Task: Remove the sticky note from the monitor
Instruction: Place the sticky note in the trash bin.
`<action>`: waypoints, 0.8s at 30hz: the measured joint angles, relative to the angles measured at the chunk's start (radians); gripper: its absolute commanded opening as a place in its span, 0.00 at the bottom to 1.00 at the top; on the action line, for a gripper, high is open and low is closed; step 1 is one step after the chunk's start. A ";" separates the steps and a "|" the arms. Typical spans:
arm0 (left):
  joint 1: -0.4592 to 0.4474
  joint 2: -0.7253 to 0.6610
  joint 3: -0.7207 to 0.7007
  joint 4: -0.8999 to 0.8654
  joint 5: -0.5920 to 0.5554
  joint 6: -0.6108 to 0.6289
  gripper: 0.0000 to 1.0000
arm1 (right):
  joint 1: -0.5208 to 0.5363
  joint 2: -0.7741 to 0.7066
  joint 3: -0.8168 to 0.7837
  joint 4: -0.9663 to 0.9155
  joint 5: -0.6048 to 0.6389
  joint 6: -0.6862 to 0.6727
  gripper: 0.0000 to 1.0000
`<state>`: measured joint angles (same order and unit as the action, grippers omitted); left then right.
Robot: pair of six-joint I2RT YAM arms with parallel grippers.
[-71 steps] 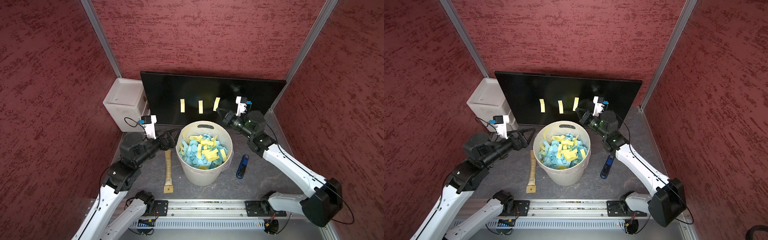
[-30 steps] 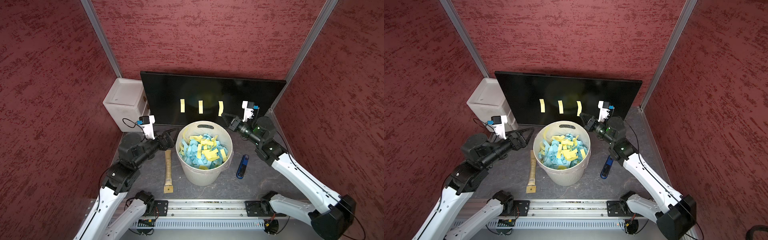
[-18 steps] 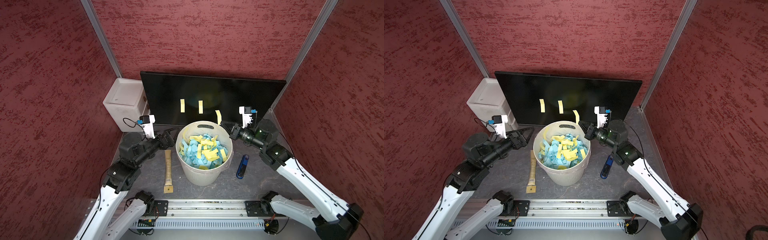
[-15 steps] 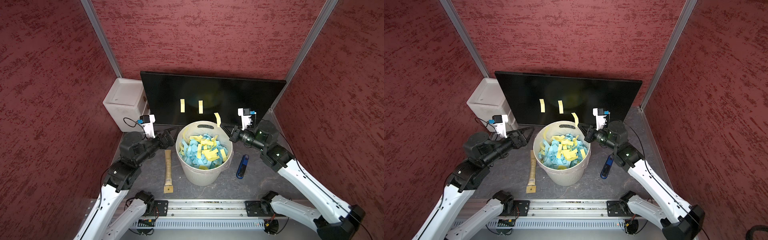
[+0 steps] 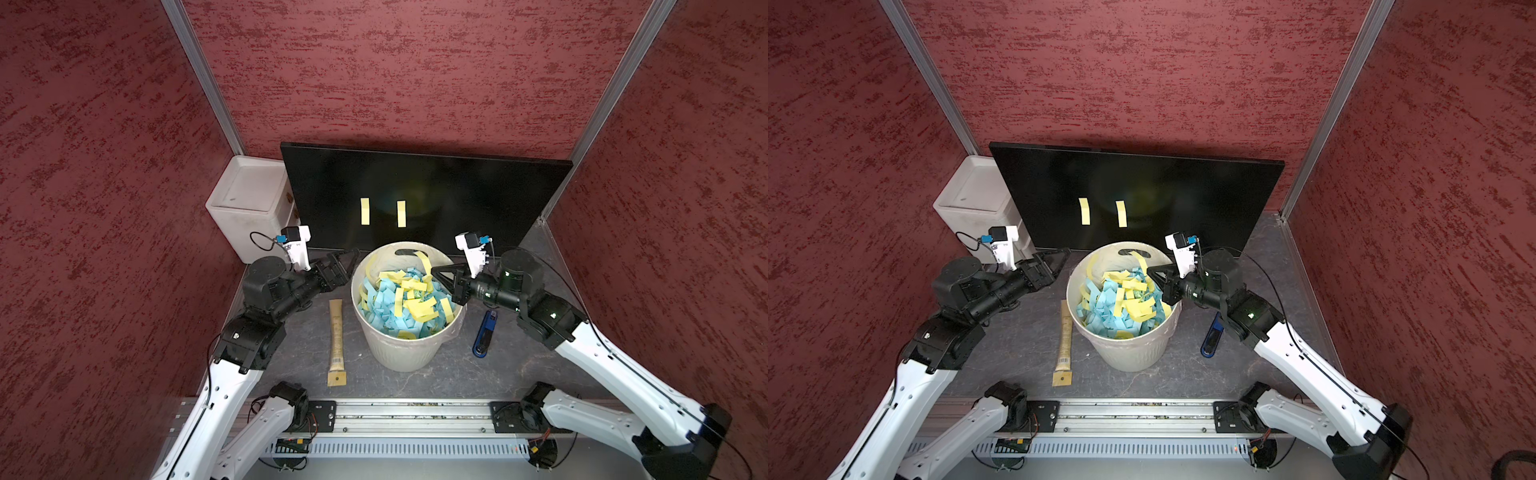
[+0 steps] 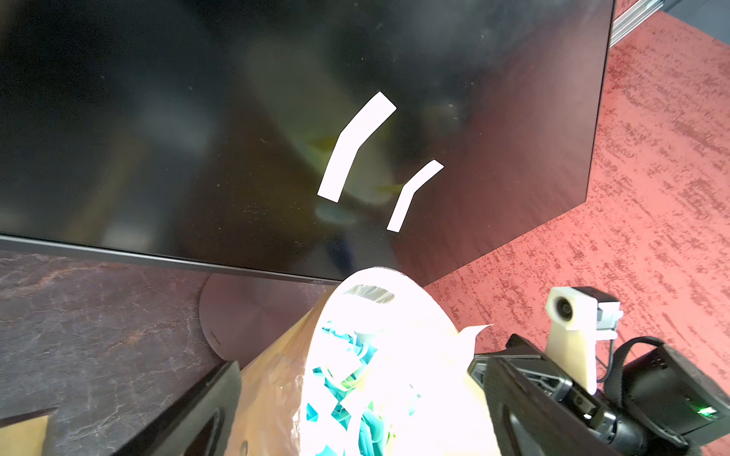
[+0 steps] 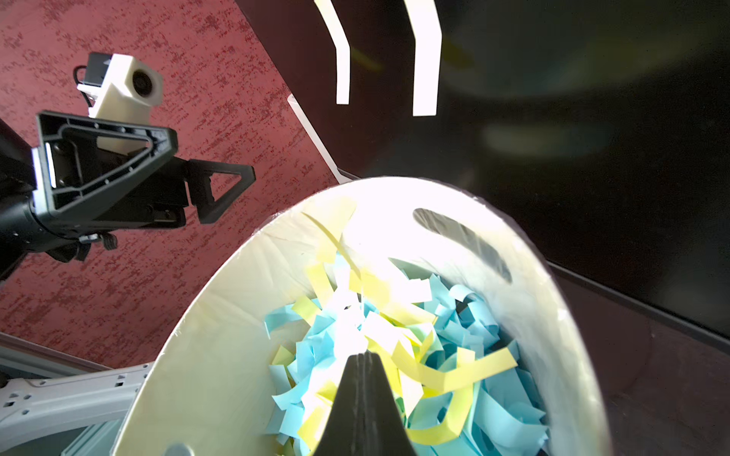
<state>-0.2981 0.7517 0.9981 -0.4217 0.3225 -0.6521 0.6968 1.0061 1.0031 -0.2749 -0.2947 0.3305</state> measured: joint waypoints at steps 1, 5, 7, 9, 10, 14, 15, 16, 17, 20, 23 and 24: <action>0.006 0.002 0.000 0.004 0.007 -0.006 1.00 | 0.004 0.003 0.000 -0.005 0.006 -0.006 0.00; 0.030 0.007 -0.005 0.017 0.032 -0.025 1.00 | 0.016 0.015 0.004 -0.011 0.022 -0.023 0.00; 0.040 0.010 -0.008 0.021 0.043 -0.033 1.00 | 0.020 0.017 0.004 -0.011 0.030 -0.029 0.02; 0.049 0.010 -0.013 0.021 0.048 -0.041 1.00 | 0.022 0.018 0.005 -0.011 0.033 -0.035 0.05; 0.054 0.010 -0.013 0.020 0.050 -0.048 1.00 | 0.023 0.018 0.005 -0.010 0.034 -0.038 0.07; 0.070 0.016 -0.013 0.014 0.054 -0.056 1.00 | 0.025 0.018 0.005 -0.003 0.036 -0.050 0.16; 0.073 0.016 -0.013 0.010 0.055 -0.058 1.00 | 0.026 0.018 0.005 0.000 0.037 -0.054 0.18; 0.076 0.017 -0.013 0.008 0.055 -0.058 1.00 | 0.026 0.018 0.005 0.002 0.037 -0.056 0.19; 0.079 0.017 -0.013 0.006 0.056 -0.058 1.00 | 0.027 0.018 0.005 0.003 0.037 -0.058 0.21; 0.085 0.018 -0.013 0.001 0.061 -0.059 1.00 | 0.027 0.017 0.006 0.007 0.038 -0.066 0.24; 0.087 0.024 -0.012 -0.005 0.063 -0.059 1.00 | 0.027 0.014 0.006 0.008 0.045 -0.073 0.26; 0.087 0.029 -0.010 -0.010 0.063 -0.058 1.00 | 0.027 0.011 0.006 0.007 0.050 -0.076 0.28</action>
<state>-0.2111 0.7803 0.9878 -0.4316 0.3855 -0.7105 0.7238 1.0176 1.0088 -0.2676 -0.2447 0.2550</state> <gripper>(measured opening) 0.997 0.251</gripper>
